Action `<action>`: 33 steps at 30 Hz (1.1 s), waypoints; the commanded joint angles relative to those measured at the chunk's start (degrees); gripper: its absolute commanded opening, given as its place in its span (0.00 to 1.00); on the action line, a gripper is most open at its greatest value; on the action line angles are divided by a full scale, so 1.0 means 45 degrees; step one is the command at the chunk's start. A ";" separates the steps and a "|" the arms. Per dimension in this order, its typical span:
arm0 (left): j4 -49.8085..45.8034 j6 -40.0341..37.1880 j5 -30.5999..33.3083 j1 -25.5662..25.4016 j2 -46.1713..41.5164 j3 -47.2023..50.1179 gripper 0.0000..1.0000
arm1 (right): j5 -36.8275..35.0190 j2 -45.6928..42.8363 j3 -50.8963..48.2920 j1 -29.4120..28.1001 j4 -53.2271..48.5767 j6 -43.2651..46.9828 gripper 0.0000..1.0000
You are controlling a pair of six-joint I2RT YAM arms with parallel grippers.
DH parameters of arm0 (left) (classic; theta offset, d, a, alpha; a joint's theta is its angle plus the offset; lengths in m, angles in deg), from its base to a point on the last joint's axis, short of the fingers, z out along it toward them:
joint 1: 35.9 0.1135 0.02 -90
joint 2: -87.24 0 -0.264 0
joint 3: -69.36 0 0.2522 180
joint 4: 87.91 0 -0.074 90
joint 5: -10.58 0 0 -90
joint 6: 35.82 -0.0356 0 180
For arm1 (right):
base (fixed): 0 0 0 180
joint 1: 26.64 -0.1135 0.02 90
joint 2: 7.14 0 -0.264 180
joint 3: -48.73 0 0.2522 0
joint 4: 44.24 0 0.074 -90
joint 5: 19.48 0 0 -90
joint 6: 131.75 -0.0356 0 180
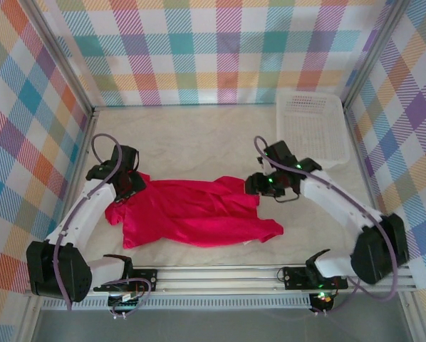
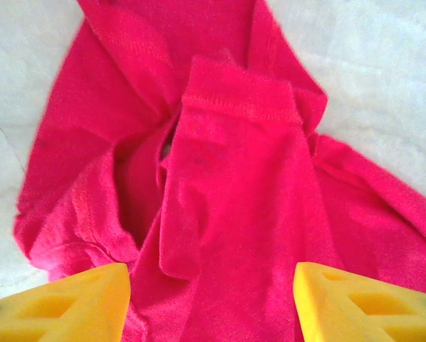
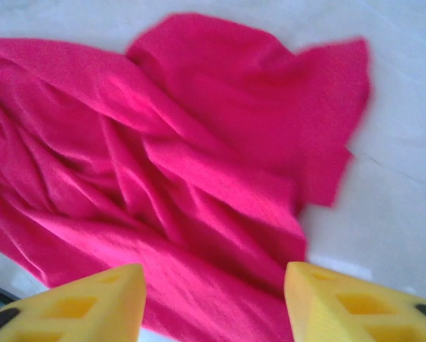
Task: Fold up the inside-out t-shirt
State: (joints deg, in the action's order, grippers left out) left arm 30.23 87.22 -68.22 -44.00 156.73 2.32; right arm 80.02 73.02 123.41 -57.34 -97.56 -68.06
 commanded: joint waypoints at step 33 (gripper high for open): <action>0.0370 -0.1622 -0.0595 -0.2128 1.0033 -0.9570 0.58 | -0.1863 0.3183 0.0485 -0.2280 0.2148 -0.2552 0.49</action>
State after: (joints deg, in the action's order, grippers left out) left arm 34.91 81.84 -71.08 -54.56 205.47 -46.44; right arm 74.38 84.64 122.26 -70.80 -88.79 -82.42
